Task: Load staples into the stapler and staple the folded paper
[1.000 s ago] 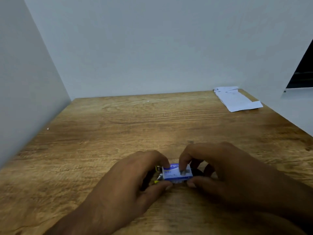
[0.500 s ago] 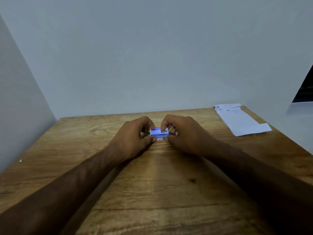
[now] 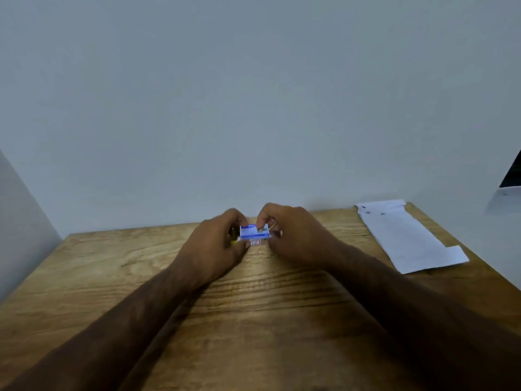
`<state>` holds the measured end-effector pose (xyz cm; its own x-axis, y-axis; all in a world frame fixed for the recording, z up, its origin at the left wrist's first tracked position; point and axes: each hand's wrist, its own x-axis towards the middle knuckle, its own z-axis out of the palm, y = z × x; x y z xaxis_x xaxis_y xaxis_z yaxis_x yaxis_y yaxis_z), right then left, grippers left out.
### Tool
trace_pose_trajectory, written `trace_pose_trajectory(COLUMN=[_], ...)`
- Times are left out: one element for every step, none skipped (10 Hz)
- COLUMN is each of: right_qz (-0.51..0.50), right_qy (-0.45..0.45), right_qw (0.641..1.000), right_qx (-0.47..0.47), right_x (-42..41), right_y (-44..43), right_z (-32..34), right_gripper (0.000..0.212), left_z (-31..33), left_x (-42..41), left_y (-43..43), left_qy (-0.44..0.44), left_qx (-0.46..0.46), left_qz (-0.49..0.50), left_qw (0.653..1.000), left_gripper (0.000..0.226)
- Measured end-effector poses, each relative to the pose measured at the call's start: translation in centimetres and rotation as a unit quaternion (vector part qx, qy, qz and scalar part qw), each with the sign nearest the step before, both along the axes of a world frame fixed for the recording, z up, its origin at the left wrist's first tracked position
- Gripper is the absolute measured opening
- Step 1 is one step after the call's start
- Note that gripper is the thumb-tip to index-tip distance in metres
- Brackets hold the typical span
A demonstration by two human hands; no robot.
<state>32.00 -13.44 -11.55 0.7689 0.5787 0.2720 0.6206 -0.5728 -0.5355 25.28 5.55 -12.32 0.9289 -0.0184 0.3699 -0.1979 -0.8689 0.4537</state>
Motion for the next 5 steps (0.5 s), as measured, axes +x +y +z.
trace_pose_trajectory(right_qz=[0.007,0.012,-0.010,-0.019,-0.023], right_qy=[0.042,0.079,0.116,0.121,0.109], right_qw=[0.999,0.997,0.992,0.987,0.981], right_qx=[0.002,-0.013,-0.056,-0.109,-0.157], right_x=[-0.1,-0.8,-2.0,-3.2,-4.2], right_y=[-0.4,-1.2,-2.5,-4.1,-5.2], right_z=[0.2,1.2,2.6,5.7,9.2], right_gripper=[0.034,0.053,0.062,0.066,0.070], left_z=[0.4,2.1,4.3,8.5,12.7], left_x=[-0.3,-1.1,-2.4,-3.7,-4.9], left_y=[0.4,0.4,0.8,1.8,2.4], left_qy=[0.049,0.111,0.119,0.136,0.141], left_qx=[-0.010,-0.055,-0.001,0.091,0.153], left_qz=[-0.035,-0.061,-0.038,-0.038,-0.023], left_qw=[0.998,0.990,0.992,0.986,0.978], left_gripper=[0.035,0.064,0.075,0.071,0.069])
